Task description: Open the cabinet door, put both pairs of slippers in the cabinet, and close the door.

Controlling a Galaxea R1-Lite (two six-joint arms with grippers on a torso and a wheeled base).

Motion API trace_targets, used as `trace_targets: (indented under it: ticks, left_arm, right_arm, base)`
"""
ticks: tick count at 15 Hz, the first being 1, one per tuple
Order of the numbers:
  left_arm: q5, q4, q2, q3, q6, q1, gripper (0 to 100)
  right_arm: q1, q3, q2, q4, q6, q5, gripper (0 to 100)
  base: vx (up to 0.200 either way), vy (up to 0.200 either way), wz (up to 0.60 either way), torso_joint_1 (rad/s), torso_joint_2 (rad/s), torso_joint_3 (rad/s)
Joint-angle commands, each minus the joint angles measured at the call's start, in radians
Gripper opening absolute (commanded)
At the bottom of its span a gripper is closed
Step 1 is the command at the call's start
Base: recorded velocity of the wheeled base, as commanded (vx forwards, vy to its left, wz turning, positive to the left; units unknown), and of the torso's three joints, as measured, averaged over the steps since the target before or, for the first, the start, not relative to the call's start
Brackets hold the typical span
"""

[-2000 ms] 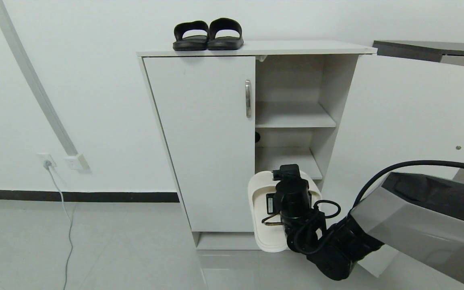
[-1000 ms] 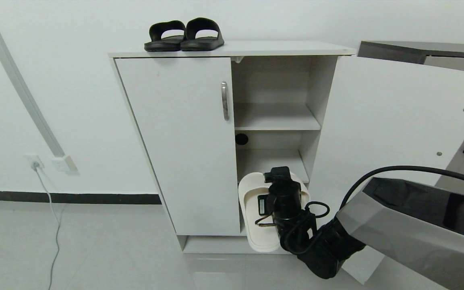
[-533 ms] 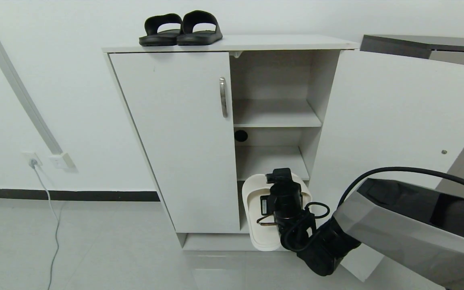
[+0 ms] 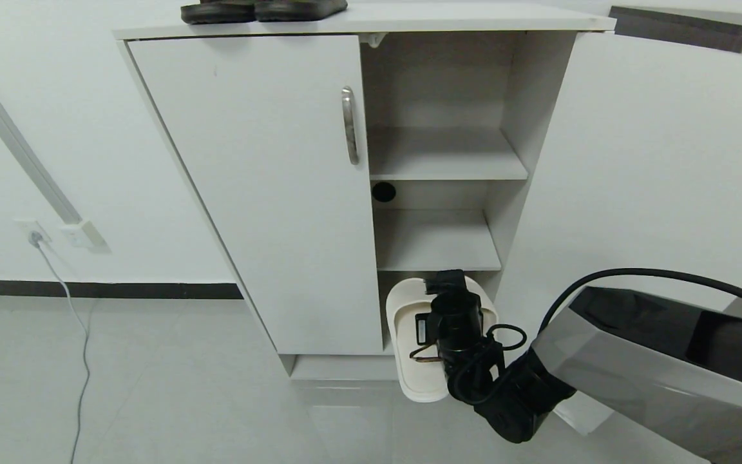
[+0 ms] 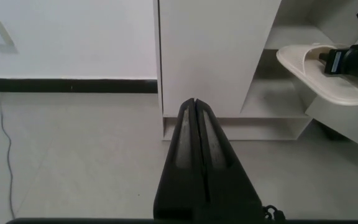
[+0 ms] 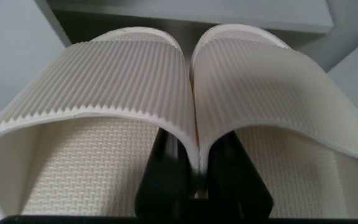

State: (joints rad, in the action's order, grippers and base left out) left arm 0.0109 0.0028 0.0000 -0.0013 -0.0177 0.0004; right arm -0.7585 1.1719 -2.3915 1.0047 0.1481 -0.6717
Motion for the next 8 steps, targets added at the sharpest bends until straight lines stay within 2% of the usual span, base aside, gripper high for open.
trace_targets:
  ticks: [1, 3, 6, 8]
  left_arm:
    - [0.001, -0.001, 0.002, 0.000, -0.001, 0.000, 0]
    - [0.001, -0.001, 0.002, 0.000, -0.002, 0.001, 0]
    - [0.003, -0.003, 0.002, 0.000, -0.002, 0.000, 0]
    - [0.004, -0.001, 0.002, 0.000, -0.002, 0.001, 0]
  right_arm:
    - [-0.001, 0.002, 0.000, 0.011, -0.001, -0.002, 0]
    - [0.001, 0.000, -0.005, 0.097, -0.042, -0.003, 0]
    - [0.027, -0.003, -0.035, 0.279, -0.162, -0.005, 0]
    - [0.038, -0.005, -0.041, 0.293, -0.179, -0.006, 0]
  base:
    - [0.000, 0.000, 0.00, 0.007, 0.01, -0.207]
    - [0.000, 0.000, 0.00, 0.007, 0.00, -0.112]
    - [0.000, 0.000, 0.00, 0.000, 0.00, 0.000]
    - [0.000, 0.000, 0.00, 0.000, 0.00, 0.000]
